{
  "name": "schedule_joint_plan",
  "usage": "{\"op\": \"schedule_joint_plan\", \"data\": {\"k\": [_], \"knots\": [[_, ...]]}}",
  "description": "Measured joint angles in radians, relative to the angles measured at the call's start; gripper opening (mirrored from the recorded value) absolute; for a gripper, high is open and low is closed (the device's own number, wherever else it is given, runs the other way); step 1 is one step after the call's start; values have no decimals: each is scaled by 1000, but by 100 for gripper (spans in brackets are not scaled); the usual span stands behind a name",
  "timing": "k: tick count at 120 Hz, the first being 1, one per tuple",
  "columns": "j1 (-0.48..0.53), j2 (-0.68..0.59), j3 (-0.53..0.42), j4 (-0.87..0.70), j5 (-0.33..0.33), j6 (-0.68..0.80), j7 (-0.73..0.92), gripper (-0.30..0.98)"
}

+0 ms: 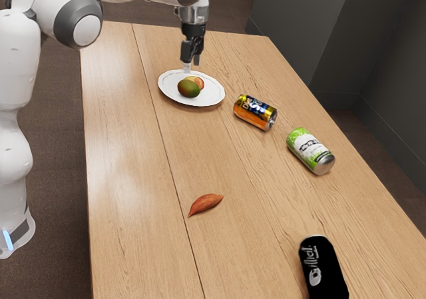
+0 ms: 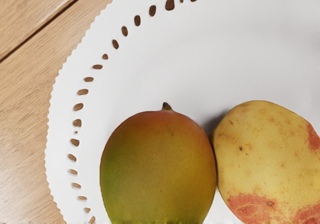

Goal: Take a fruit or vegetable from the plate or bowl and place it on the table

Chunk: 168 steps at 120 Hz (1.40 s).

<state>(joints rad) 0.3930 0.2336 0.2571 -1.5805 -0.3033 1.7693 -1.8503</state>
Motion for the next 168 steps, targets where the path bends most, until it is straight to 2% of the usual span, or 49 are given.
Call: {"op": "schedule_joint_plan", "data": {"k": [21,37,55,76,138,168], "knots": [[2,-1,-2,-8,-5,98,-23,69],[-17,-76,-32,-70,2,126,-39,69],[-20,-129,-40,-106,78,68,-88,69],[-28,-136,-40,-146,113,23,-135,69],[45,-70,-33,-112,125,-10,-169,69],[42,2,-53,-56,124,41,-147,69]]}}
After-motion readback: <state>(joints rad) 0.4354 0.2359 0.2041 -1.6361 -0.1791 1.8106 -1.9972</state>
